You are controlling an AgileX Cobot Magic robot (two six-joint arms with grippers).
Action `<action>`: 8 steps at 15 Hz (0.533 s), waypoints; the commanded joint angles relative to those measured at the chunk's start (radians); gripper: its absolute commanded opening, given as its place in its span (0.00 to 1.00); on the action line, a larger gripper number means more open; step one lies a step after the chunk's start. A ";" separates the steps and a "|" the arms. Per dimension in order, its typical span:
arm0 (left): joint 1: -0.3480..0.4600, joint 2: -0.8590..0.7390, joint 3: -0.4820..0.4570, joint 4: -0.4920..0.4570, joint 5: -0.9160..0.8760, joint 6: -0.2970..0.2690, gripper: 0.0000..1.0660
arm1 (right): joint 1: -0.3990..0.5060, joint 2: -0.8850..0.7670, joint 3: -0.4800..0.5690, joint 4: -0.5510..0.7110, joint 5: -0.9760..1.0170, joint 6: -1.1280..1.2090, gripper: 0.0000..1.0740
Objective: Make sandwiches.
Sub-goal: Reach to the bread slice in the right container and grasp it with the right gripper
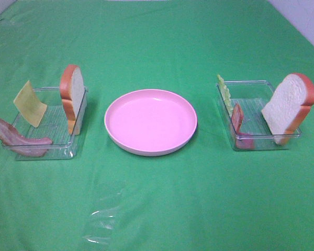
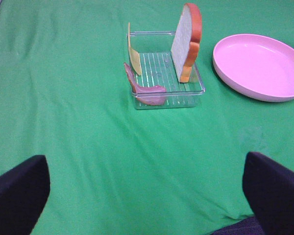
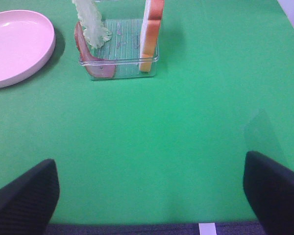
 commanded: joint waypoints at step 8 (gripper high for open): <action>0.002 -0.013 0.001 -0.002 -0.007 -0.004 0.94 | -0.004 -0.008 -0.011 0.009 -0.023 0.005 0.91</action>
